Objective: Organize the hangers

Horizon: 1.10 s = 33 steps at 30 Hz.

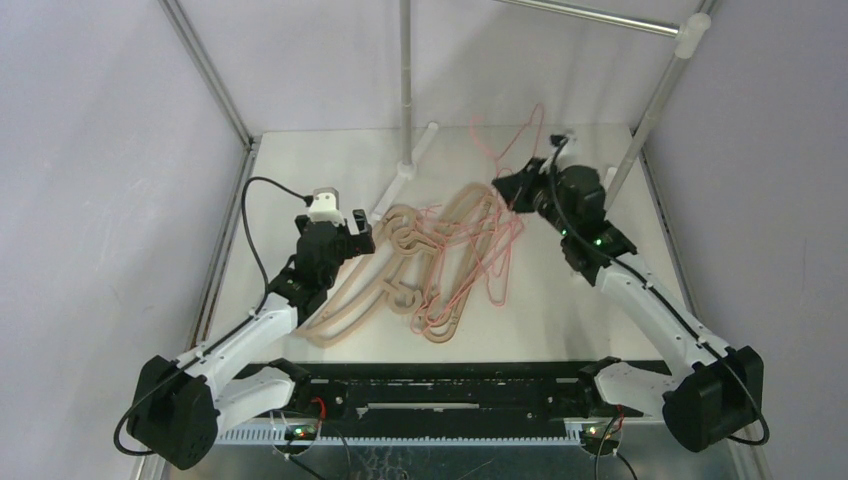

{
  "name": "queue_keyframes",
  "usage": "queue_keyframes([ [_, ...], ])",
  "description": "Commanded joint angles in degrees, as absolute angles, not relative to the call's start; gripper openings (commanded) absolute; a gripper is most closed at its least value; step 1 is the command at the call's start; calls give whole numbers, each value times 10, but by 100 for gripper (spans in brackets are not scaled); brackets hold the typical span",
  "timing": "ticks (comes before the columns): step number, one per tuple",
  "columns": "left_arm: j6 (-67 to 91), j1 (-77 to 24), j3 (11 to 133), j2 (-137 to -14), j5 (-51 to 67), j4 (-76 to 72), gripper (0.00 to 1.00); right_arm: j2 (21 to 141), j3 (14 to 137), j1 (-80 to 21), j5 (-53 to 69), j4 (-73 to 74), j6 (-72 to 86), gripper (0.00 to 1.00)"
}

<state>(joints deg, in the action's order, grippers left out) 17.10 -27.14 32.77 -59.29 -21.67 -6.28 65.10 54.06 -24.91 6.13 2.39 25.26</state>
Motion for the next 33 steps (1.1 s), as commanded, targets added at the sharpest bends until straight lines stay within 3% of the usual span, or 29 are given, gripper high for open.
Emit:
queue_keyframes([
  [1,174,-274,326,-591,-209,-88,100,671,613,-189,140,-118,317,0],
  [7,168,-274,322,-586,-218,-89,99,707,682,-133,195,-189,366,0],
  [17,165,-274,325,-599,-220,-91,100,713,683,-79,214,-264,425,0],
  [33,164,-274,324,-588,-220,-85,100,819,743,-63,137,-363,566,0],
])
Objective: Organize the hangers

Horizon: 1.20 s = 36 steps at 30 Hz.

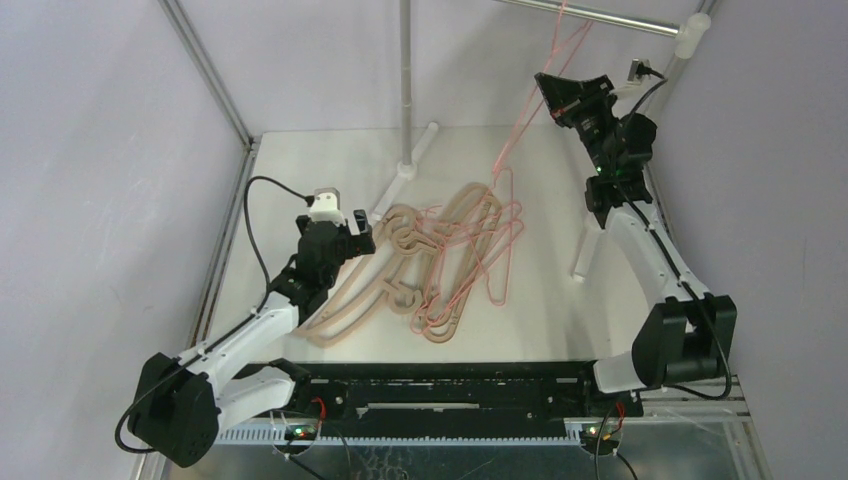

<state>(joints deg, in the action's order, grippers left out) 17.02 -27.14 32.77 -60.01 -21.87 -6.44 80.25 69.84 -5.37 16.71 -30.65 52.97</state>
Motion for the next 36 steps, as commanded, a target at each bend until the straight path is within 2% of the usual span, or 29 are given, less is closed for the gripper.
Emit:
queue_keyframes([
  [1,164,-274,323,-585,-221,-85,99,826,749,-65,135,-366,570,0],
  [17,163,-273,321,-570,-215,-81,100,924,841,-85,67,-297,580,0],
  [26,159,-274,319,-568,-221,-80,100,939,814,-93,68,-270,584,0],
  [27,159,-274,319,-569,-220,-80,100,937,814,-95,74,-266,579,6],
  [30,160,-274,320,-575,-219,-82,100,932,813,-104,87,-243,549,38],
  [34,160,-274,321,-580,-217,-83,100,905,807,-118,67,-184,493,89],
  [35,160,-273,321,-581,-217,-83,100,892,796,-122,40,-172,473,98],
  [36,161,-273,321,-580,-216,-84,100,875,780,-128,26,-173,457,100],
])
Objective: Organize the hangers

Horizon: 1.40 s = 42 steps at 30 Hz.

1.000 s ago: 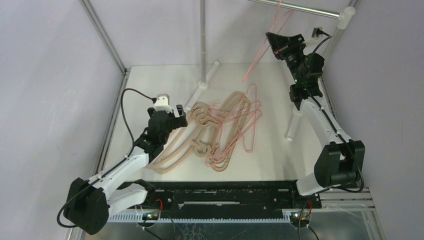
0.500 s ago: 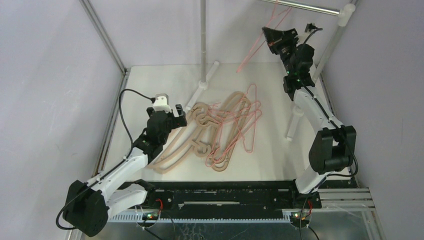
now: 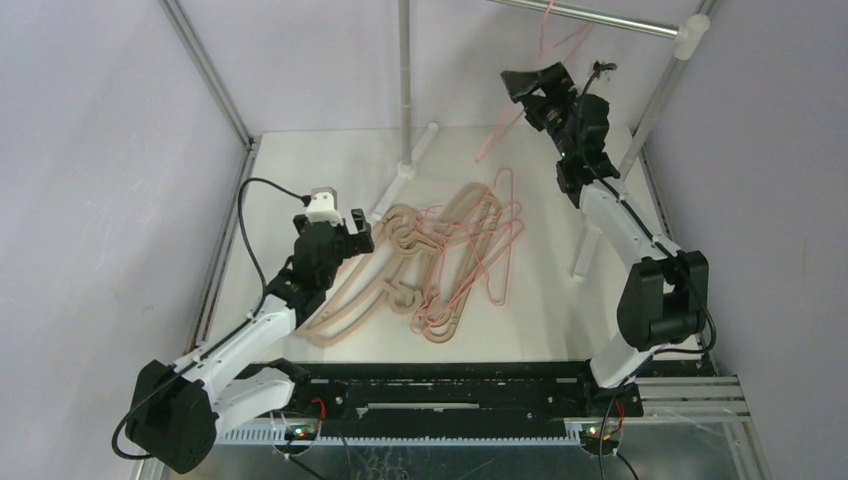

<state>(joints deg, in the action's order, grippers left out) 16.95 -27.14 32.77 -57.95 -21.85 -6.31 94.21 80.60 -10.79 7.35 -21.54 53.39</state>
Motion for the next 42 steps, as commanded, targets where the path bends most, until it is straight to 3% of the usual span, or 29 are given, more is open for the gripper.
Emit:
queue_keyframes([
  [1,160,-273,321,-581,-217,-84,99,858,760,-134,4,-175,441,100],
  [11,161,-273,321,-594,-215,-88,99,603,541,-233,-147,-166,274,100],
  [18,163,-274,321,-601,-216,-90,100,501,515,-275,-212,-32,252,100],
  [20,163,-274,321,-602,-217,-90,100,515,514,-290,-206,42,267,96],
  [24,165,-273,321,-603,-218,-90,100,592,512,-344,-191,141,279,78],
  [29,168,-274,321,-603,-215,-91,100,704,501,-434,-245,207,286,77],
  [35,170,-273,321,-606,-211,-93,99,816,499,-423,-206,181,288,77],
  [42,171,-274,318,-603,-210,-96,99,903,521,-388,-162,141,262,67],
])
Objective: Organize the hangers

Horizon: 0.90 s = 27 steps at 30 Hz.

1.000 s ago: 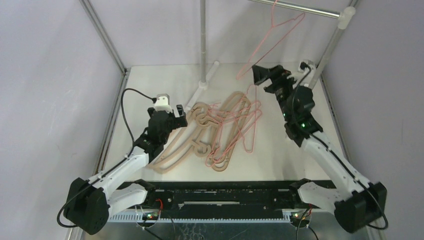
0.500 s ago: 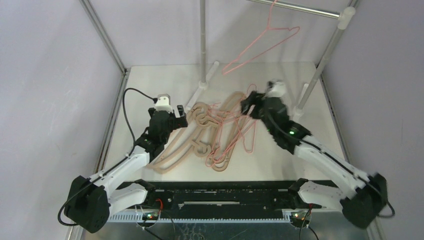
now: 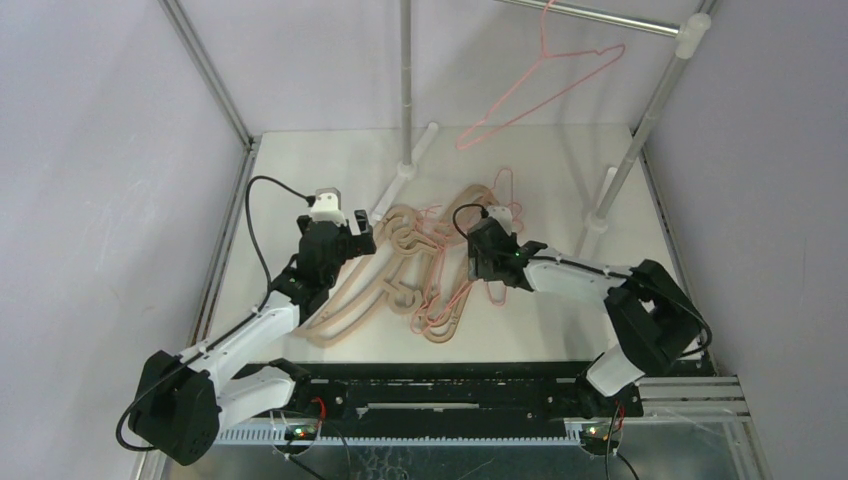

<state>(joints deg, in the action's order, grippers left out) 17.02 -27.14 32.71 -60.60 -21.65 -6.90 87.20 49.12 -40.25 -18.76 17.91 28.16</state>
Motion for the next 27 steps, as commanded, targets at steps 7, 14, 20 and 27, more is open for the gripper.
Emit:
queue_keyframes([
  [7,168,-274,320,-611,-212,-97,100,952,536,-377,-144,129,251,53],
  [14,167,-273,321,-614,-213,-97,100,958,536,-377,-129,138,254,1],
  [20,166,-273,321,-617,-218,-96,100,899,536,-392,-108,173,252,0],
  [27,166,-274,321,-618,-220,-96,99,758,505,-401,-67,197,261,0],
])
